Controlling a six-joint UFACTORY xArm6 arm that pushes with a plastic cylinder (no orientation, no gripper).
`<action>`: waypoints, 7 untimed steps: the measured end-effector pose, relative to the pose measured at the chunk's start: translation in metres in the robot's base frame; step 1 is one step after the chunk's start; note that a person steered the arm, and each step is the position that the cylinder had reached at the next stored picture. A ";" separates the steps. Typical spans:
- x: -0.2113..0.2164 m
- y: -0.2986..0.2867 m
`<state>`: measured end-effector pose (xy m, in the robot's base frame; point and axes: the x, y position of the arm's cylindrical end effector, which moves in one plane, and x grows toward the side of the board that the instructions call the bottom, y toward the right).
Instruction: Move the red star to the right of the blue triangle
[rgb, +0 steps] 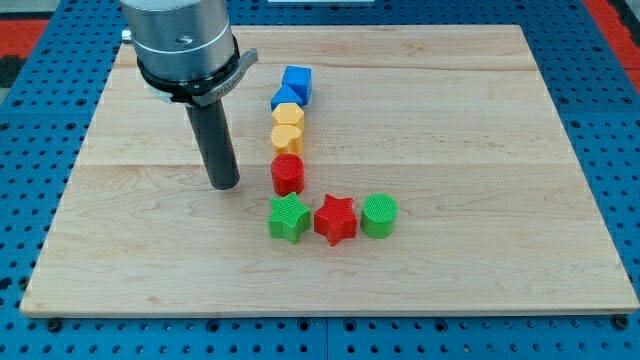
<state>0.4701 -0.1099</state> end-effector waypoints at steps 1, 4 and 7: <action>0.002 0.000; 0.011 0.035; 0.037 0.041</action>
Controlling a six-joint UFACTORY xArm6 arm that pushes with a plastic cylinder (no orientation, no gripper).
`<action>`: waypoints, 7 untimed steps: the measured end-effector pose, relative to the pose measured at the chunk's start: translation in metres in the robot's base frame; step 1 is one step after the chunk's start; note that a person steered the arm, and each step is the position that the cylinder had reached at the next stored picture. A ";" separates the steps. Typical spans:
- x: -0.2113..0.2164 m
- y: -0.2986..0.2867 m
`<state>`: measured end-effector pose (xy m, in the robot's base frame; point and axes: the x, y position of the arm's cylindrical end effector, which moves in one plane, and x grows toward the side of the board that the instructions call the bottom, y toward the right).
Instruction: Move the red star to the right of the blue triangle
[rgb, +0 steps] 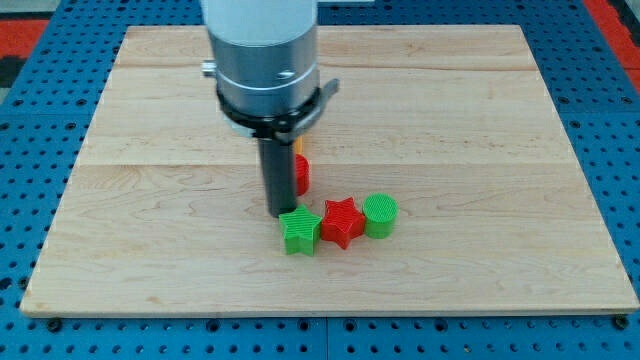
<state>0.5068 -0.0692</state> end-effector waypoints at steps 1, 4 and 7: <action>-0.006 -0.070; 0.075 -0.070; 0.084 0.040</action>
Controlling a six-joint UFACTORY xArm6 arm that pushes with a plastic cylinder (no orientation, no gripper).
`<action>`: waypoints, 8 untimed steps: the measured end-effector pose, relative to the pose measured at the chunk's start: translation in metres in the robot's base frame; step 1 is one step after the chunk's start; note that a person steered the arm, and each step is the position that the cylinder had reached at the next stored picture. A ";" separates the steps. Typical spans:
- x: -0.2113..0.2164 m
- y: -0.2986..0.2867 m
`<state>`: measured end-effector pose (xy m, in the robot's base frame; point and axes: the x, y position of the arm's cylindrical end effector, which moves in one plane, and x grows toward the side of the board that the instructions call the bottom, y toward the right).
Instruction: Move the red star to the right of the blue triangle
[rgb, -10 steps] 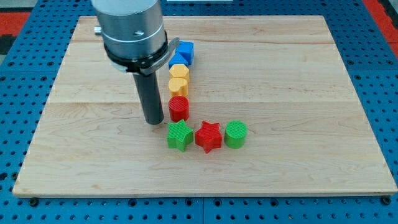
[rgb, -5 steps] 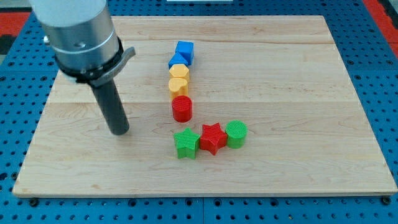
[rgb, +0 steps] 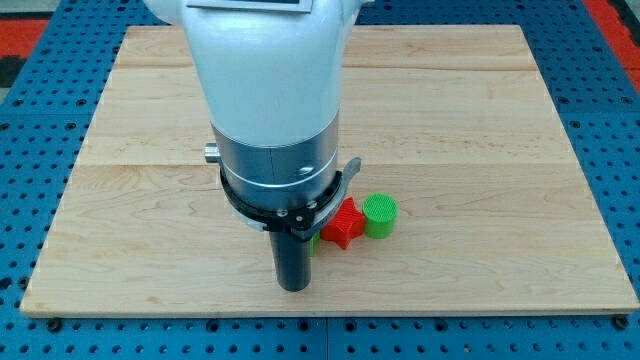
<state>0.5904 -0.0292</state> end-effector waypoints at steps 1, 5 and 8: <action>0.000 0.018; -0.043 0.044; -0.202 0.043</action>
<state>0.3884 0.0134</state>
